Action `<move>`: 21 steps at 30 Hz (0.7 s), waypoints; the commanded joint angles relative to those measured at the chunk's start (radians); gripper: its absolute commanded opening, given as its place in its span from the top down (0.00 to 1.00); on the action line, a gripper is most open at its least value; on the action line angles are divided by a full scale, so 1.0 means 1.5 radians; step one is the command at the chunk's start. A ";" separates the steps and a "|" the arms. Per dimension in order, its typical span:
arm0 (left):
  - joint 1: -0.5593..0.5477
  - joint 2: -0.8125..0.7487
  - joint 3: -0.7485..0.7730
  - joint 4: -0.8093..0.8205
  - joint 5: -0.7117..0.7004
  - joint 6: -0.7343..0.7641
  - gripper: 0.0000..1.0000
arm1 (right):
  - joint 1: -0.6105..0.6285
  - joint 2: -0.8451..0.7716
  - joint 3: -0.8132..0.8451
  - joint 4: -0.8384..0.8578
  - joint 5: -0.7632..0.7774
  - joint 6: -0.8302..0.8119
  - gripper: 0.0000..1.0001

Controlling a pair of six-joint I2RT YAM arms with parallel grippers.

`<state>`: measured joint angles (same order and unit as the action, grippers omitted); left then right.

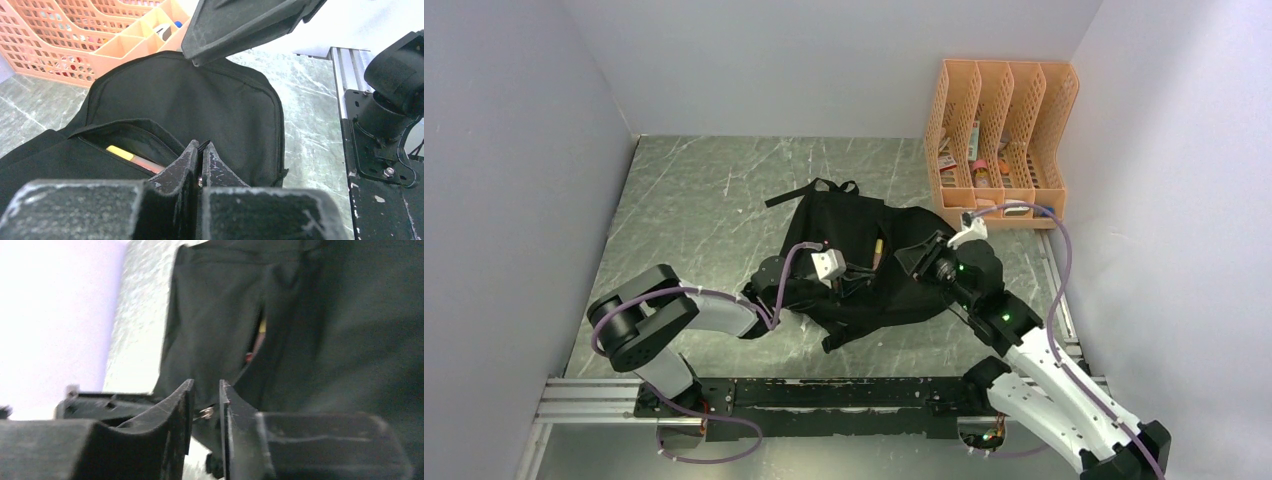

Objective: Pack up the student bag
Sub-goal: Zip the student bag at the center of the board.

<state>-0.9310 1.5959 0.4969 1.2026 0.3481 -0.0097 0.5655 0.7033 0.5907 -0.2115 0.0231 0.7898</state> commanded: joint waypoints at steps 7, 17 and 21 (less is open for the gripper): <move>0.006 -0.033 -0.009 0.022 0.091 -0.009 0.95 | 0.000 0.130 -0.044 0.059 0.149 0.018 0.89; 0.006 -0.037 -0.022 0.018 0.085 -0.013 0.95 | 0.000 0.330 0.018 0.263 -0.135 -0.084 0.90; 0.005 -0.029 -0.016 0.010 0.077 -0.017 0.95 | 0.000 0.342 0.021 0.260 -0.193 -0.107 0.81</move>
<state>-0.9264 1.5623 0.4675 1.1763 0.4271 -0.0166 0.5632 1.2152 0.5900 0.0895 -0.1043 0.6910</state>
